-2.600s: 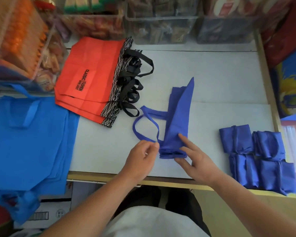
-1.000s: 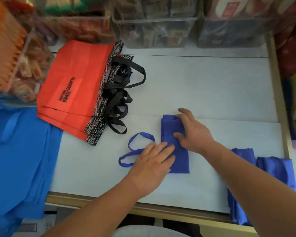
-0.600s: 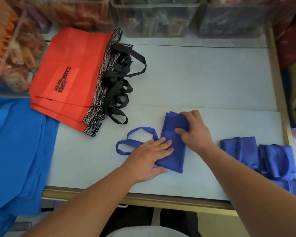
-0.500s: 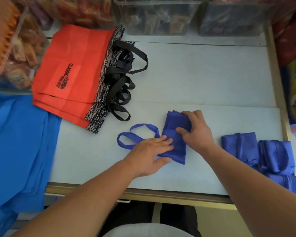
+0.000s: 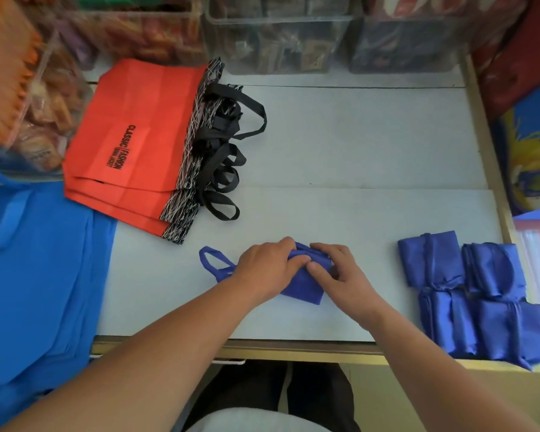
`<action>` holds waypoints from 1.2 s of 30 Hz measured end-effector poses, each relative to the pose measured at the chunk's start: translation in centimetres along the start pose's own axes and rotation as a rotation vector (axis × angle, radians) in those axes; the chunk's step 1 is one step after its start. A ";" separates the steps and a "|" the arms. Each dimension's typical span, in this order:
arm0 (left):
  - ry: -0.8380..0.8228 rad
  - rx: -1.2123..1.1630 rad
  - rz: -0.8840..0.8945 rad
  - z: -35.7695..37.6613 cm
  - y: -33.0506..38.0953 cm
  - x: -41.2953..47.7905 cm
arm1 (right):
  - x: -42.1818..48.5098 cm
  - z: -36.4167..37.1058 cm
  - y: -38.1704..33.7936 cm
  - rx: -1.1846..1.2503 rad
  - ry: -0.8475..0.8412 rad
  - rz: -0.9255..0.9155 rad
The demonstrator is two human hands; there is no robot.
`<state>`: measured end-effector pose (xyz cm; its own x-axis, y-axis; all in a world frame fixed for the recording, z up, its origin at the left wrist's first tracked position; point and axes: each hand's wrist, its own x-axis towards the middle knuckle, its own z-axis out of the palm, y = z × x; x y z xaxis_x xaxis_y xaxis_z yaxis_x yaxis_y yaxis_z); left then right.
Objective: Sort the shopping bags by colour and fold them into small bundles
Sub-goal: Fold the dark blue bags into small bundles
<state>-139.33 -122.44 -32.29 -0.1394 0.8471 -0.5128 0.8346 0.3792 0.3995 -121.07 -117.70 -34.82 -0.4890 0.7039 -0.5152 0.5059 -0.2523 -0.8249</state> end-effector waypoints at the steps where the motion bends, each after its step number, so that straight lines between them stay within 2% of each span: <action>1: 0.005 -0.023 -0.006 0.0 0.0 0.2 | 0.2 0.2 0.3 -0.051 0.047 -0.026; 3: 0.073 -0.060 0.005 -0.1 -0.1 0.2 | 0.6 0.6 0.8 -0.122 0.131 -0.065; 4: 0.167 -0.032 0.066 0.0 -0.2 0.0 | 0.8 0.8 0.9 -0.153 0.164 -0.077; 6: 0.334 0.066 0.296 0.8 -1.2 -0.6 | 1.2 1.2 1.2 -0.188 0.209 -0.083; 8: 0.337 0.197 0.519 2.2 -2.8 -1.1 | 1.6 1.4 1.2 -0.172 0.235 -0.068; 9: 0.302 0.259 0.556 2.9 -3.6 -1.2 | 1.7 1.4 1.1 -0.162 0.237 -0.060; 11: 0.248 0.266 0.509 4.3 -5.1 -1.3 | 2.0 1.4 1.0 -0.168 0.238 -0.050; 18: 0.265 0.230 0.404 5.8 -5.3 -0.9 | 1.6 2.0 0.5 -0.263 0.311 -0.042; 21: 0.295 0.069 0.292 6.5 -3.7 -1.2 | 0.1 2.5 -0.2 -0.491 0.414 -0.230; 23: 0.307 -0.111 0.213 6.9 -1.6 -1.2 | -0.4 3.0 0.0 -0.625 0.353 -0.376; 25: 0.293 -0.240 0.212 6.9 0.1 -1.2 | -0.2 2.8 0.9 -0.619 0.224 -0.341; 27: 0.262 -0.316 0.259 6.9 0.2 -1.4 | 0.6 1.9 2.7 -0.729 0.109 -0.278; 30: 0.307 -0.209 0.293 6.3 -2.3 -2.5 | 1.7 1.3 4.5 -0.994 -0.017 -0.233; 33: 0.347 -0.071 0.311 5.7 -4.8 -2.8 | 2.0 1.7 4.1 -1.046 0.000 -0.178; 36: 0.321 -0.090 0.338 4.4 -6.1 -2.6 | 2.0 1.6 3.8 -1.088 -0.032 -0.163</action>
<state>-141.75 -128.62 -36.75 -0.0371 0.9954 -0.0878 0.8140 0.0811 0.5751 -121.30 -118.32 -39.40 -0.6171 0.6541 -0.4373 0.7817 0.5730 -0.2460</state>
